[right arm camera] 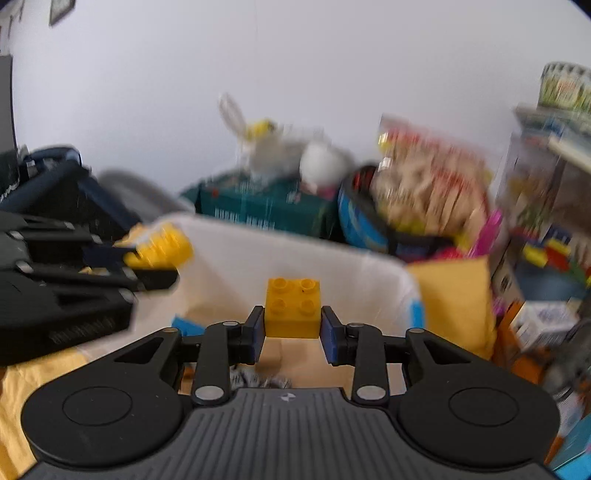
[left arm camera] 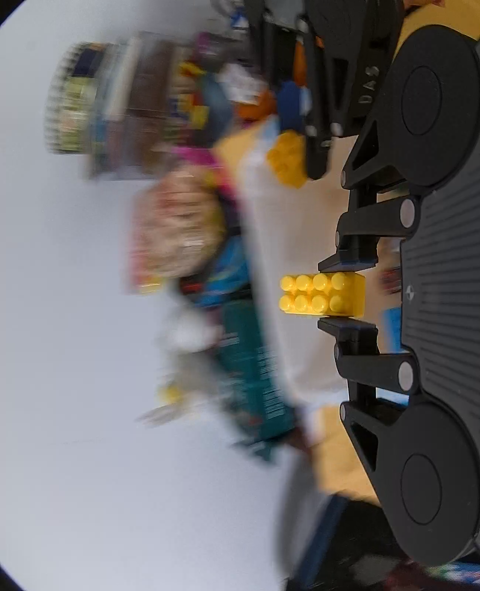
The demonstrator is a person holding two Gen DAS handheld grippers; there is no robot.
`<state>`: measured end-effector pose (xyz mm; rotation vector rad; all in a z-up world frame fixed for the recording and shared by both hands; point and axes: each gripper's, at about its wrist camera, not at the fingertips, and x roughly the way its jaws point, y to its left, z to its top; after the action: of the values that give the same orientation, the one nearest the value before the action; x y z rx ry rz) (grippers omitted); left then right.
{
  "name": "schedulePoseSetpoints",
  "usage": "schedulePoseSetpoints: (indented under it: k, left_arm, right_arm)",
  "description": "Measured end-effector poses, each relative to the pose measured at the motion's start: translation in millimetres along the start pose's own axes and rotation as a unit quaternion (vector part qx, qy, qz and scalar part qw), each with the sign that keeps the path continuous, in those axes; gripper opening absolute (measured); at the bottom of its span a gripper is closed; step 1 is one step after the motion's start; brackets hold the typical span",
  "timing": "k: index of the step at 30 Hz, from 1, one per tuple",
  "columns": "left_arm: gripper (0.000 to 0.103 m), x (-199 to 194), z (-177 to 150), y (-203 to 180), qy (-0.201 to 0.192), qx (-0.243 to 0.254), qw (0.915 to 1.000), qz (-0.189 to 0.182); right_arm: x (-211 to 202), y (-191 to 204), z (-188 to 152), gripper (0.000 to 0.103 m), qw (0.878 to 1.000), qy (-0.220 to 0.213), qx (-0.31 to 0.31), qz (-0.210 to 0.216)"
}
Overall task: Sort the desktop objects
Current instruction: 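Carry both yellow bricks over the white bin and open both tools, then grasp the red face cube with the right tool while the left grasps the green frog tile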
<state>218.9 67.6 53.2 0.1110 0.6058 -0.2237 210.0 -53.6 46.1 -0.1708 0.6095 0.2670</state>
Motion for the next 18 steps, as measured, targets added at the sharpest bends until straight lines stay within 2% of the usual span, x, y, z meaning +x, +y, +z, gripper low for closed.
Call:
schedulePoseSetpoints:
  k: [3, 4, 5, 7, 9, 11, 13, 15, 18]
  left_arm:
    - [0.036, 0, -10, 1, 0.006, -0.017, 0.9998, -0.010]
    - [0.043, -3, -12, 0, 0.003, -0.018, 0.9998, -0.011]
    - [0.046, -9, -13, 0, -0.001, -0.018, 0.9998, -0.009]
    - [0.046, -25, -14, 1, -0.016, -0.018, 0.9997, 0.001]
    - [0.050, -38, -12, 3, -0.031, -0.023, 0.9992, 0.002]
    - [0.062, -58, -19, 3, -0.049, -0.028, 0.9984, 0.004]
    - [0.064, -77, -33, 0, -0.056, -0.030, 0.9980, 0.003]
    - [0.066, -91, -55, -5, -0.047, -0.031, 0.9984, 0.004]
    - [0.066, -100, -92, -17, -0.009, -0.029, 0.9995, 0.004]
  right_arm:
    - [3, 2, -10, 0.046, 1.000, 0.009, -0.010, 0.000]
    - [0, 1, -11, 0.046, 1.000, 0.007, -0.011, -0.001]
    - [-4, 1, -12, 0.046, 1.000, 0.004, -0.010, -0.001]
    - [-16, -2, -11, 0.047, 1.000, -0.010, -0.006, 0.002]
    - [-34, -5, -13, 0.053, 1.000, -0.030, -0.001, 0.005]
    - [-52, -7, -20, 0.059, 0.999, -0.048, 0.006, 0.014]
    - [-68, -8, -37, 0.063, 0.998, -0.056, -0.003, 0.025]
    - [-79, -5, -62, 0.066, 0.998, -0.041, -0.033, 0.029]
    - [-86, -1, -108, 0.065, 0.997, 0.016, -0.066, 0.040]
